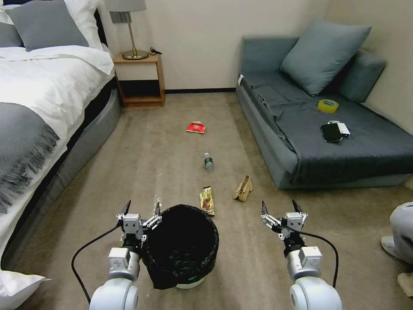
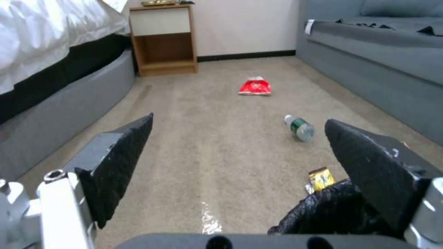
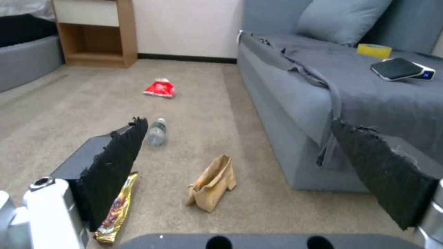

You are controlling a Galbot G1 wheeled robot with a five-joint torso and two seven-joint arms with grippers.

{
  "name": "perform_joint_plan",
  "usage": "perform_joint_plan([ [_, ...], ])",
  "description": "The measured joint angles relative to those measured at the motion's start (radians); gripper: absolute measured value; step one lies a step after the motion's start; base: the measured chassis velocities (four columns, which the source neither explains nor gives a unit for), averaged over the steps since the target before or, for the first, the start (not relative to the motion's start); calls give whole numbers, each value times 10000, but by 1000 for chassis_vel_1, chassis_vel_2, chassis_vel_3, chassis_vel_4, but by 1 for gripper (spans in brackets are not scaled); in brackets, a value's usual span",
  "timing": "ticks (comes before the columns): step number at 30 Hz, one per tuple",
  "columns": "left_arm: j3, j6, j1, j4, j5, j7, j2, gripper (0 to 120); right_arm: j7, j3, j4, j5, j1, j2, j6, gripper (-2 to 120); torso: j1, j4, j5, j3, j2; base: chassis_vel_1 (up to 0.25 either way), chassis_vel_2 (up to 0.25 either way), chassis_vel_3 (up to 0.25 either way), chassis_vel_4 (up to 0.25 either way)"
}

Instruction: Pick up the trash bin, then pick up the garbage on the floor and place it into the trash bin.

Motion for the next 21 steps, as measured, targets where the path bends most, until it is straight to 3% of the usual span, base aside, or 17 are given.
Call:
perform_joint_plan([
  [21, 0, 0, 0, 0, 0, 0, 0, 100, 0, 0, 0, 0, 0, 0, 0, 100, 0, 0, 0, 0, 0, 0, 0, 0, 0],
])
